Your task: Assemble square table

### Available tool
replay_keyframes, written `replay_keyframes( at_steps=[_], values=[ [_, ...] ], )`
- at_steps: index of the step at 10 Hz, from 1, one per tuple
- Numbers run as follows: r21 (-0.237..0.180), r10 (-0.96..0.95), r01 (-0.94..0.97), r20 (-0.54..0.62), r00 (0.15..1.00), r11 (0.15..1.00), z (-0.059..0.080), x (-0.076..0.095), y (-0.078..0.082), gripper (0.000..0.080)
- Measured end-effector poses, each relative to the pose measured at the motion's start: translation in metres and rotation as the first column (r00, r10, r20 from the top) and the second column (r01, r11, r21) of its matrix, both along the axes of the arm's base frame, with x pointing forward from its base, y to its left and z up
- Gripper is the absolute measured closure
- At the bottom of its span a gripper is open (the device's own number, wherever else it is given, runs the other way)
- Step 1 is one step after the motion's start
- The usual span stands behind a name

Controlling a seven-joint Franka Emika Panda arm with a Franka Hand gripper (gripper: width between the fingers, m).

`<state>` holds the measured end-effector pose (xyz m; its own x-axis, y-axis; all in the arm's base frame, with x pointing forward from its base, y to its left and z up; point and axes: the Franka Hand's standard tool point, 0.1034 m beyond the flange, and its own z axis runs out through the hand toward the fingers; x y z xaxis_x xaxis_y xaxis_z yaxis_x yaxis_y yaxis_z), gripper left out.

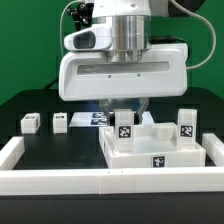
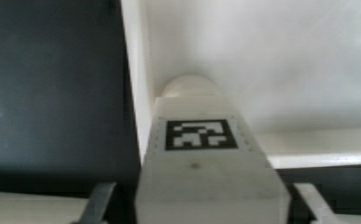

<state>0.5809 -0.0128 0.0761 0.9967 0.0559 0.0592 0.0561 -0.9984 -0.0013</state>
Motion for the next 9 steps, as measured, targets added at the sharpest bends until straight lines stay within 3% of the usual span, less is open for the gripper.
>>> replay_keyframes(
  at_steps=[2,5,9],
  values=[
    [0.004,-0.056,0.056,0.000,0.998,0.998,-0.0001,0.0000,-0.0001,0.0510],
    [0.021,-0.343,0.343,0.001,0.939,0.939,-0.0008,0.0010,-0.0003,0.0509],
    [0.053,-0.710,0.710,-0.021,0.704,0.702,-0.0018,0.0017,-0.0003,0.0509]
  ],
)
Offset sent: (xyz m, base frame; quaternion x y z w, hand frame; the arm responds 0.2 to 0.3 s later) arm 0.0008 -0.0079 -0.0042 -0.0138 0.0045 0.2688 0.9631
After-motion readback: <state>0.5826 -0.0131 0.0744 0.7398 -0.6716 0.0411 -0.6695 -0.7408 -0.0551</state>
